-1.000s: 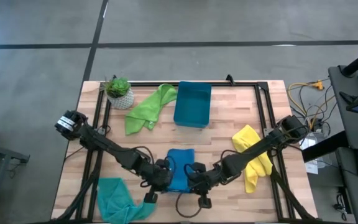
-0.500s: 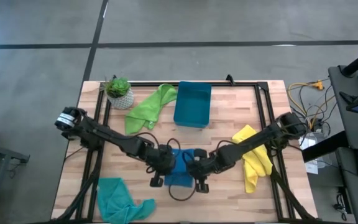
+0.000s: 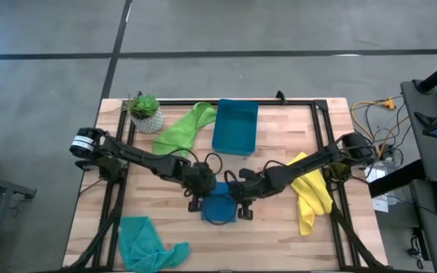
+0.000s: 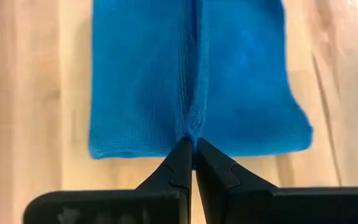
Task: Fold microfiber towels
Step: Fold the blue microfiber cloth
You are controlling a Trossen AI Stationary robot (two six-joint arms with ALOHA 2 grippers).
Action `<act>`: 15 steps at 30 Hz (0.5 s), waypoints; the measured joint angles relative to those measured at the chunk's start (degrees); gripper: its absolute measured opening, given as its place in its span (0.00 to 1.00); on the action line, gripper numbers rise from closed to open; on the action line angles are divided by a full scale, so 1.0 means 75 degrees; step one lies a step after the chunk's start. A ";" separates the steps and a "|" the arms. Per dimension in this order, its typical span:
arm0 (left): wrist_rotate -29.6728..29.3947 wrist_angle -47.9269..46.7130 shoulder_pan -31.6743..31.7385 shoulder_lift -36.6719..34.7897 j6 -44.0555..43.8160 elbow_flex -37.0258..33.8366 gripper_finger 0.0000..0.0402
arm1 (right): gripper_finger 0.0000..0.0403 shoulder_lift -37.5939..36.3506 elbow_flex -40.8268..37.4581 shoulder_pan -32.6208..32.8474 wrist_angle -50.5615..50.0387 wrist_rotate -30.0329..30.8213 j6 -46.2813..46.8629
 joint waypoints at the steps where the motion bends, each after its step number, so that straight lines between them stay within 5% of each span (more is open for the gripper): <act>1: -0.0003 0.0013 0.0057 0.0000 -0.0002 -0.0068 0.00 | 0.02 -0.0003 -0.0048 -0.0050 0.0041 0.0003 -0.0045; 15: -0.0003 0.0722 0.0309 0.0402 0.0599 -0.0307 0.00 | 0.02 -0.0003 -0.0390 -0.0736 0.0221 -0.0047 -0.0342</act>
